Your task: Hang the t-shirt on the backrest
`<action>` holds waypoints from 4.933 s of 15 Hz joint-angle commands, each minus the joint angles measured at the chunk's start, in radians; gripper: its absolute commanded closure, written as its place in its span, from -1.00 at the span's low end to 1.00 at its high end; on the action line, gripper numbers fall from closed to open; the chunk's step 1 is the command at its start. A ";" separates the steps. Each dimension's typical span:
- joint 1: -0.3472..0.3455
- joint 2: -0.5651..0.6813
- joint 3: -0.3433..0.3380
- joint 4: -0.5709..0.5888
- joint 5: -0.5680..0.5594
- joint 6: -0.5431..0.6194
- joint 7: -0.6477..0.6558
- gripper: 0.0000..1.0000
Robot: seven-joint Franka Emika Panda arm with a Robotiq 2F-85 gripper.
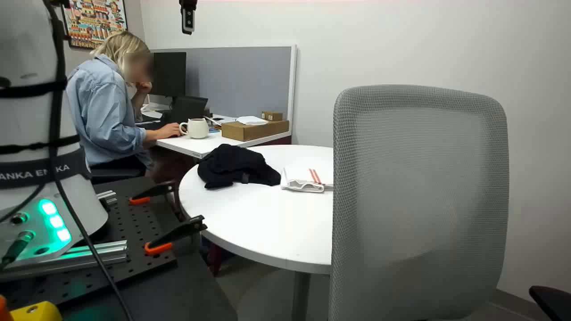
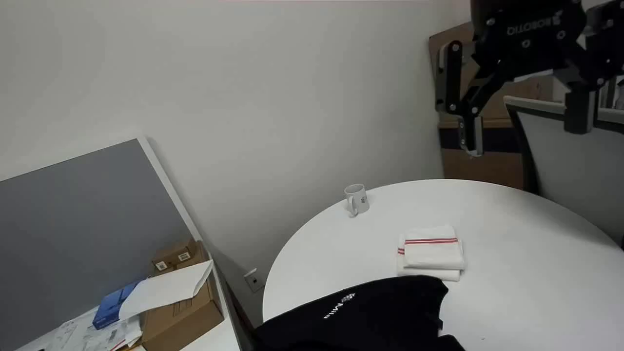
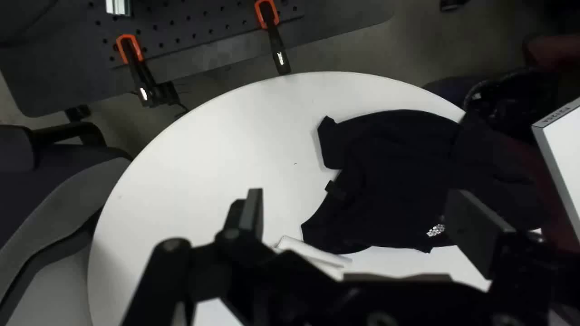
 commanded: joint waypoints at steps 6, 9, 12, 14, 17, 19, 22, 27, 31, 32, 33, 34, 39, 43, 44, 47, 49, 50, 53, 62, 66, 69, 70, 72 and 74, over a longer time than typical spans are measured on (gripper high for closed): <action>-0.007 0.044 0.013 0.017 -0.028 0.054 -0.064 -1.00; -0.008 0.093 0.009 0.018 -0.053 0.135 -0.108 -1.00; -0.012 0.169 -0.024 0.036 -0.096 0.205 -0.180 -1.00; -0.017 0.236 -0.061 0.064 -0.141 0.244 -0.261 -1.00; -0.021 0.377 -0.160 0.161 -0.219 0.247 -0.475 -1.00; -0.022 0.446 -0.213 0.238 -0.262 0.214 -0.611 -1.00; -0.016 0.518 -0.261 0.315 -0.301 0.209 -0.792 -1.00; -0.005 0.529 -0.272 0.305 -0.344 0.278 -1.030 -1.00; -0.014 0.536 -0.300 0.289 -0.359 0.341 -1.254 -1.00; -0.019 0.549 -0.313 0.290 -0.364 0.369 -1.319 -1.00; -0.024 0.569 -0.326 0.298 -0.368 0.390 -1.385 -1.00; -0.027 0.594 -0.340 0.307 -0.367 0.414 -1.452 -1.00; -0.043 0.688 -0.354 0.314 -0.340 0.482 -1.716 -1.00; -0.055 0.720 -0.336 0.286 -0.348 0.495 -1.829 -1.00; -0.057 0.723 -0.332 0.270 -0.348 0.512 -1.844 -1.00; -0.063 0.725 -0.327 0.193 -0.338 0.631 -1.875 -1.00; -0.066 0.727 -0.323 0.131 -0.340 0.709 -1.879 -1.00; -0.062 0.723 -0.320 0.096 -0.317 0.738 -1.878 -1.00; -0.042 0.713 -0.306 -0.004 -0.216 0.823 -1.881 -1.00; -0.046 0.728 -0.283 -0.021 -0.210 0.840 -1.853 -1.00; -0.028 0.741 -0.298 0.024 -0.084 0.791 -1.934 -1.00; 0.006 0.781 -0.282 0.053 0.050 0.823 -2.032 -1.00; 0.018 0.796 -0.271 0.062 0.083 0.832 -2.064 -1.00; 0.035 0.834 -0.243 0.073 0.130 0.860 -2.122 -1.00; 0.041 0.889 -0.211 0.080 0.140 0.902 -2.166 -1.00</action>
